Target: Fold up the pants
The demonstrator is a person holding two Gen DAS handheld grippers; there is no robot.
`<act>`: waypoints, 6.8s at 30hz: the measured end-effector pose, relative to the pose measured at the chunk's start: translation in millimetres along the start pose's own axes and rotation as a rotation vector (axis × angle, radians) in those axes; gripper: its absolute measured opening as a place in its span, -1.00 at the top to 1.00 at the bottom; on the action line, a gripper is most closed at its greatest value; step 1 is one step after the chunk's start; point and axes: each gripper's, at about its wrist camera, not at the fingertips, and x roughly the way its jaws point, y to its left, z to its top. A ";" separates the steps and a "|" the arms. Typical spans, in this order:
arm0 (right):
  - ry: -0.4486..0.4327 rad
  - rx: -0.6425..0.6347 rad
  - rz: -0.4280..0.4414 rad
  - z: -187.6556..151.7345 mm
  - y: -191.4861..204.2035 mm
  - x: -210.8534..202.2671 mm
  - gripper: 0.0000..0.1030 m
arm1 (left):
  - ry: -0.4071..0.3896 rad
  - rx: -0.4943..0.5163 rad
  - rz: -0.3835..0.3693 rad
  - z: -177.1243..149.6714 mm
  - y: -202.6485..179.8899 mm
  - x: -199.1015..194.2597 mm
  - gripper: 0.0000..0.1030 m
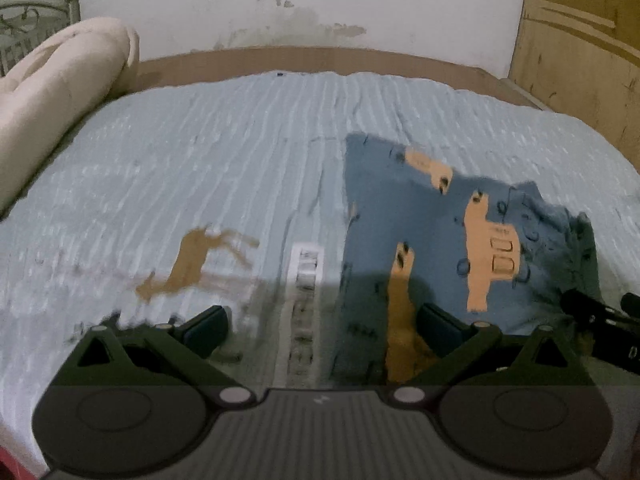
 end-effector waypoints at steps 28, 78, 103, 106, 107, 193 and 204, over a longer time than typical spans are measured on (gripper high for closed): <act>-0.087 -0.064 0.048 -33.9 -3.7 -55.9 -0.99 | 0.030 -0.051 -0.020 -15.1 13.9 -40.2 -0.99; 0.183 0.162 0.730 60.7 -66.3 77.7 -0.99 | 0.034 -0.053 -0.420 47.5 27.7 34.7 -0.56; 0.153 0.367 0.722 54.3 -85.9 89.6 -0.01 | 0.134 -0.263 -0.489 41.5 56.7 53.5 0.52; 0.145 0.388 0.710 51.3 -89.2 86.1 0.22 | 0.127 -0.253 -0.476 43.8 52.5 47.2 0.58; 0.142 0.392 0.707 50.4 -89.5 85.0 0.31 | 0.124 -0.252 -0.475 44.2 51.4 44.8 0.60; 0.009 0.250 0.400 133.7 -111.6 82.9 -0.57 | 0.004 -0.090 -0.249 129.9 -44.1 32.5 -0.63; -0.133 0.204 0.333 135.9 -102.2 15.6 -0.99 | -0.139 -0.048 -0.221 127.8 -48.6 -31.8 -0.98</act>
